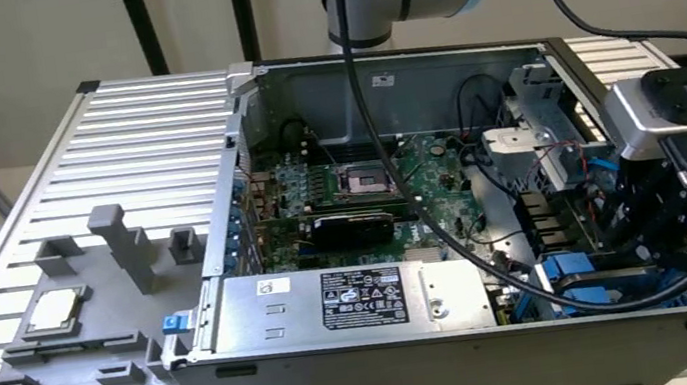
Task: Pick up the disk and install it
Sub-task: 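Insert the first disk wire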
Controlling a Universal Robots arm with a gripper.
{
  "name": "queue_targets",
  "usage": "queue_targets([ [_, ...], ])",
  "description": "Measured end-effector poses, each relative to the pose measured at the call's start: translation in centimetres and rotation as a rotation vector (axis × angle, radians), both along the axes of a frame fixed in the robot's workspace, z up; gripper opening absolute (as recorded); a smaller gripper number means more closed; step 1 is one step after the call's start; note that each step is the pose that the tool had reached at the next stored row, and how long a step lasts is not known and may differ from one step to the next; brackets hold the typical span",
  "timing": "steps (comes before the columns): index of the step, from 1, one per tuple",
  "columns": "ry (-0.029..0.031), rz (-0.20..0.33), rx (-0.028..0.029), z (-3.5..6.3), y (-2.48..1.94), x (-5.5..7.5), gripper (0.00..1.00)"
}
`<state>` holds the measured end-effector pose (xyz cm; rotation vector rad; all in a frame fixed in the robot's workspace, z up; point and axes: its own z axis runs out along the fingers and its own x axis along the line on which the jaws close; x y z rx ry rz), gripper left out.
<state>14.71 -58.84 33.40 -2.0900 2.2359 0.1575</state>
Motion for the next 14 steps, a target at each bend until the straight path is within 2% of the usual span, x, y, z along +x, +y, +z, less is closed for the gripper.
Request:
queue_targets([
  [1, 0.0001, 0.000, -0.0011, 0.16, 0.00, 0.0, 0.24],
  [2, 0.0001, 0.000, -0.0012, 0.32, -0.01, 0.0, 0.31],
  [8, 0.0001, 0.000, -0.0011, 1.36, -0.02, -0.4, 0.31],
  [14, 0.0001, 0.000, -0.0014, 1.47, -0.02, -2.5, 0.31],
])
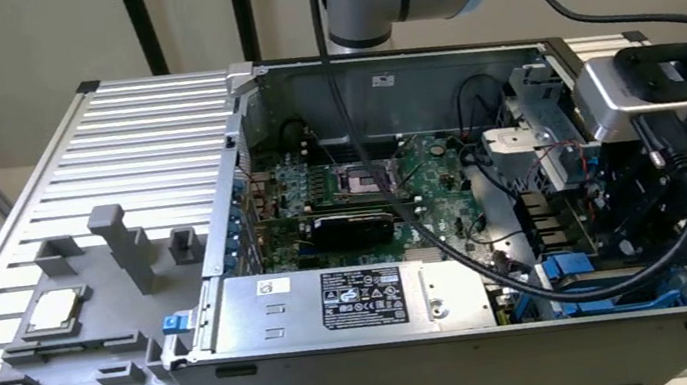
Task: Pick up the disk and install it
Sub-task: 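Insert the first disk wire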
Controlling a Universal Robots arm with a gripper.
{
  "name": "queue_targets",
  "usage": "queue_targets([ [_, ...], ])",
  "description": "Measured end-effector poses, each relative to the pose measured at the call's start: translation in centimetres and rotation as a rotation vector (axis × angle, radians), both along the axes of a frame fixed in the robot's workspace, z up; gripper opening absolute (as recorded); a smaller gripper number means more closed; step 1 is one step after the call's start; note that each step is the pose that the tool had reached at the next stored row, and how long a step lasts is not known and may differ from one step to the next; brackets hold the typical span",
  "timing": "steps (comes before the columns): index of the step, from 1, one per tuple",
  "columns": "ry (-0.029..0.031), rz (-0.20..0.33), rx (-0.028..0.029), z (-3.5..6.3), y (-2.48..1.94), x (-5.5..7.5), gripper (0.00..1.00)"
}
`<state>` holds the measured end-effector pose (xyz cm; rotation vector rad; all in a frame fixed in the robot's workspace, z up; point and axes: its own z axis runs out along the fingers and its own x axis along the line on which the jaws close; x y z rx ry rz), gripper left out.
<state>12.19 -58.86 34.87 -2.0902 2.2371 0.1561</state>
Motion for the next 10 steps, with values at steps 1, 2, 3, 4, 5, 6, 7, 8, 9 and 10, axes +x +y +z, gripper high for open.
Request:
queue_targets([
  [1, 0.0000, 0.000, 0.0002, 0.00, 0.00, -0.37, 0.31],
  [2, 0.0000, 0.000, 0.0000, 0.03, 0.00, -0.67, 0.31],
  [3, 0.0000, 0.000, 0.0001, 0.04, 0.00, -0.89, 0.31],
  [4, -0.0001, 0.000, 0.0001, 0.05, -0.01, -1.00, 0.31],
  [5, 0.0000, 0.000, 0.0003, 0.05, -0.01, -1.00, 0.31],
  [6, -0.0001, 0.000, 0.0005, 0.05, 0.01, -1.00, 0.31],
  [7, -0.0002, 0.000, 0.0005, 0.05, 0.01, -1.00, 0.31],
  [8, -0.0002, 0.000, 0.0006, 0.05, 0.01, -1.00, 0.31],
  [9, -0.0003, 0.000, 0.0005, 0.05, 0.01, -1.00, 0.31],
  [10, -0.0003, 0.000, 0.0005, 0.05, 0.01, -1.00, 0.31],
])
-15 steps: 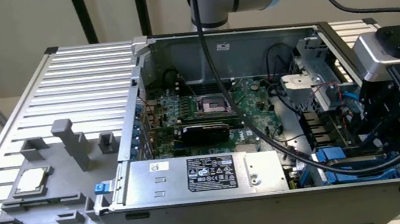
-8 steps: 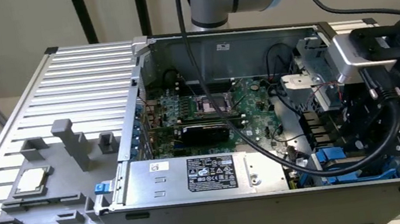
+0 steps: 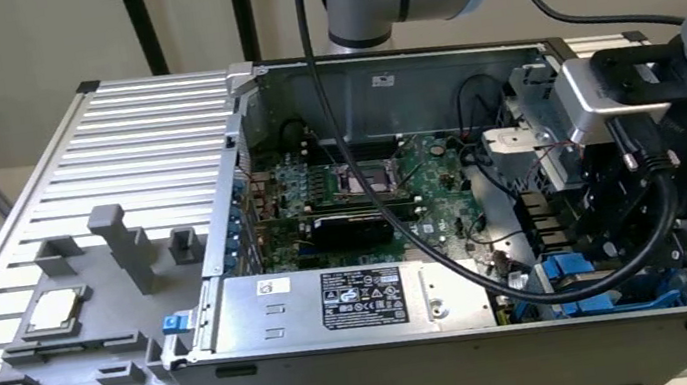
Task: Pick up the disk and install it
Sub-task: 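Insert the first disk wire, then insert the second disk wire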
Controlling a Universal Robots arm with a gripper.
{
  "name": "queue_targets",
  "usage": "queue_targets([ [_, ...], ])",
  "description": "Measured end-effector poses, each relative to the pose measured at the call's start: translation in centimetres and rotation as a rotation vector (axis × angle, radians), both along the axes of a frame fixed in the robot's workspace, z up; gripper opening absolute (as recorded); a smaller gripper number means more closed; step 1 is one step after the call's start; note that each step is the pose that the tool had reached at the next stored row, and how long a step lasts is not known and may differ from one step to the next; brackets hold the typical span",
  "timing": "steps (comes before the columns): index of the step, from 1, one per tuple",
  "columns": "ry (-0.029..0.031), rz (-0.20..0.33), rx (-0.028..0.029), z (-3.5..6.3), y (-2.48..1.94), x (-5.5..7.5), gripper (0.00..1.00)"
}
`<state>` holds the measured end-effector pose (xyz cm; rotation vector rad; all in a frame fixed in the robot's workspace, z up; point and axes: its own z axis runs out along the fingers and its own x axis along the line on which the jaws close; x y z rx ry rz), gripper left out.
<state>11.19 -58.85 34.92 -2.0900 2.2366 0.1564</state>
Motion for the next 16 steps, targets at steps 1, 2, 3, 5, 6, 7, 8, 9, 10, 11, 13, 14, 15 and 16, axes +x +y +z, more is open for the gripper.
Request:
queue_targets([
  [1, 0.0000, 0.000, -0.0001, 0.00, 0.00, 0.00, 0.31],
  [2, 0.0000, 0.000, -0.0001, 0.00, 0.00, 0.00, 0.31],
  [3, 0.0000, 0.000, 0.0000, 0.00, 0.00, 0.00, 0.31],
  [5, 0.0000, 0.000, 0.0000, 0.00, 0.00, 0.00, 0.31],
  [6, 0.0000, 0.000, 0.0000, 0.00, 0.00, 0.00, 0.31],
  [7, 0.0000, 0.000, 0.0000, 0.00, 0.00, 0.00, 0.31],
  [8, 0.0000, 0.000, -0.0001, 0.00, 0.00, 0.00, 0.31],
  [9, 0.0001, 0.000, 0.0000, 0.00, 0.00, 0.00, 0.31],
  [10, 0.0001, 0.000, 0.0000, 0.00, 0.00, 0.00, 0.31],
  [11, 0.0000, 0.000, 0.0000, 0.00, 0.00, 0.00, 0.31],
  [13, 0.0000, 0.000, 0.0000, 0.00, 0.00, 0.00, 0.31],
  [14, 0.0000, 0.000, 0.0000, 0.00, 0.00, 0.00, 0.31],
  [15, 0.0000, 0.000, 0.0000, 0.00, 0.00, 0.00, 0.31],
  [16, 0.0000, 0.000, 0.0000, 0.00, 0.00, 0.00, 0.31],
])
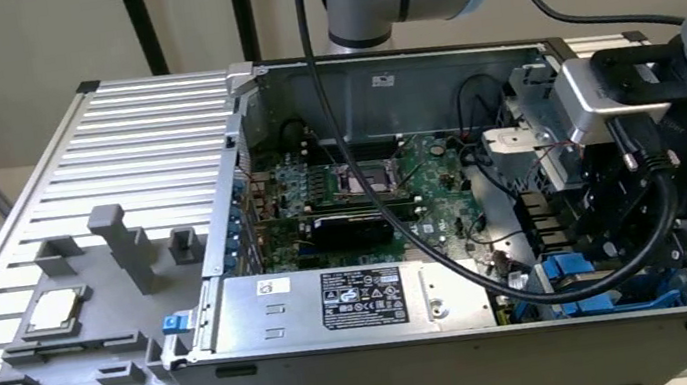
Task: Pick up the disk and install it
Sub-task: 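Insert the second disk wire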
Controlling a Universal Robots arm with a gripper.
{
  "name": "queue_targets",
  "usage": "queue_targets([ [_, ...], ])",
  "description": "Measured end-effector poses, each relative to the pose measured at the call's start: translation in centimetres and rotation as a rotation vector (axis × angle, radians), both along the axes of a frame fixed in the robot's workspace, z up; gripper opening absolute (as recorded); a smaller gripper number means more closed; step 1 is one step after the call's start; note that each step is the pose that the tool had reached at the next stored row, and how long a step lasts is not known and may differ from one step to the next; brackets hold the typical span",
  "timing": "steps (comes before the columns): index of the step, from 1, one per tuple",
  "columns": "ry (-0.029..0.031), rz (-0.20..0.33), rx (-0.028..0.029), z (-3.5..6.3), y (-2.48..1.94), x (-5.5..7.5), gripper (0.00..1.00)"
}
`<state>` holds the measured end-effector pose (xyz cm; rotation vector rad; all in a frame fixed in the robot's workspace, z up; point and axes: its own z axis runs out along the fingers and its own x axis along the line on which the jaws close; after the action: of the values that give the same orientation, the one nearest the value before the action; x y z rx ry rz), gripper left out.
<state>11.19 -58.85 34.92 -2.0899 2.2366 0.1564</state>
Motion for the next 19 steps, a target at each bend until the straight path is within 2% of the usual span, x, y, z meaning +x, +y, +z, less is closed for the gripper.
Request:
queue_targets([
  [4, 0.0000, 0.000, -0.0001, 0.57, 0.17, 0.0, 0.31],
  [10, 0.0000, 0.000, 0.0002, 2.34, 0.89, 0.3, 0.31],
  [19, 0.0000, -0.001, 0.0000, 2.82, 1.92, 1.7, 0.31],
])
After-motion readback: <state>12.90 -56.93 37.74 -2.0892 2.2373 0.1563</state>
